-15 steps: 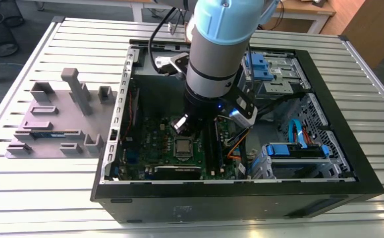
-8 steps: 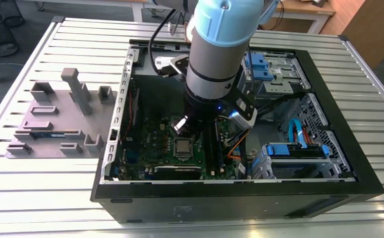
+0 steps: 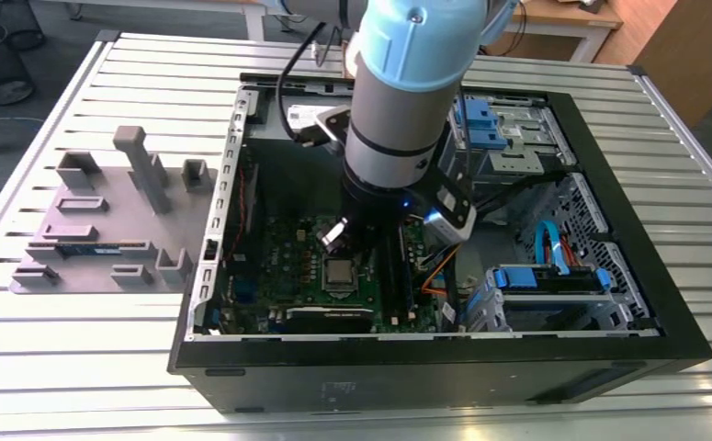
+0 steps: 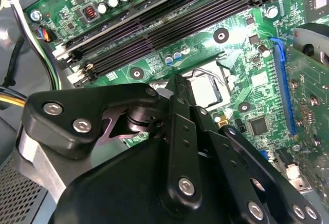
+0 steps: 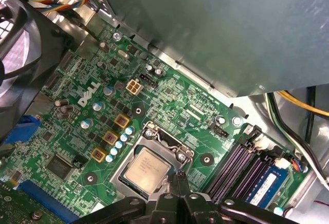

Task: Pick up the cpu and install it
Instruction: 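Install the first cpu locking lever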

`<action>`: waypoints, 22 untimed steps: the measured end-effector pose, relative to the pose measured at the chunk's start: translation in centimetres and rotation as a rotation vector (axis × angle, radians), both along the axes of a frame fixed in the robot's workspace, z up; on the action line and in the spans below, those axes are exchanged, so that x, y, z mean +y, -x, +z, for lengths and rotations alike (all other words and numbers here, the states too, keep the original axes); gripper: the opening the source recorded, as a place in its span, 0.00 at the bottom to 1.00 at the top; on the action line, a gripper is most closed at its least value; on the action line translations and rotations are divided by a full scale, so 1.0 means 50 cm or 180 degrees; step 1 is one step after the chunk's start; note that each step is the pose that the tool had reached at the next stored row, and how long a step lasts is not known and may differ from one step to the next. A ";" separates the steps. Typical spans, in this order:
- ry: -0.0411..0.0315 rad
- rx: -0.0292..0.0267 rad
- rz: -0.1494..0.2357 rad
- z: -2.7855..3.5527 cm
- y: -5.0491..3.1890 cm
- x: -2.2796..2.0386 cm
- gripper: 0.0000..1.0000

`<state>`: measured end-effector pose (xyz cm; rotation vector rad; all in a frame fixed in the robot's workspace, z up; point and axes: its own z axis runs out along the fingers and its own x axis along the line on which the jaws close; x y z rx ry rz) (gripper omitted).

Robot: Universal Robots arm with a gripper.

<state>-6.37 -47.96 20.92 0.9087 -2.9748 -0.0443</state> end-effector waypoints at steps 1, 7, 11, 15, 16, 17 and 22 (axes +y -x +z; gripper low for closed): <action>0.0005 0.0000 -0.0013 -0.001 0.000 -0.0003 0.11; 0.0030 -0.0001 -0.0091 -0.008 0.000 -0.0019 0.11; 0.0042 -0.0001 -0.0151 -0.012 0.000 -0.0033 0.11; 0.0053 -0.0001 -0.0217 -0.014 0.000 -0.0051 0.11; 0.0056 -0.0001 -0.0232 -0.014 0.000 -0.0055 0.11; 0.0060 -0.0001 -0.0244 -0.014 0.000 -0.0060 0.11; 0.0077 -0.0001 -0.0291 -0.015 0.000 -0.0084 0.11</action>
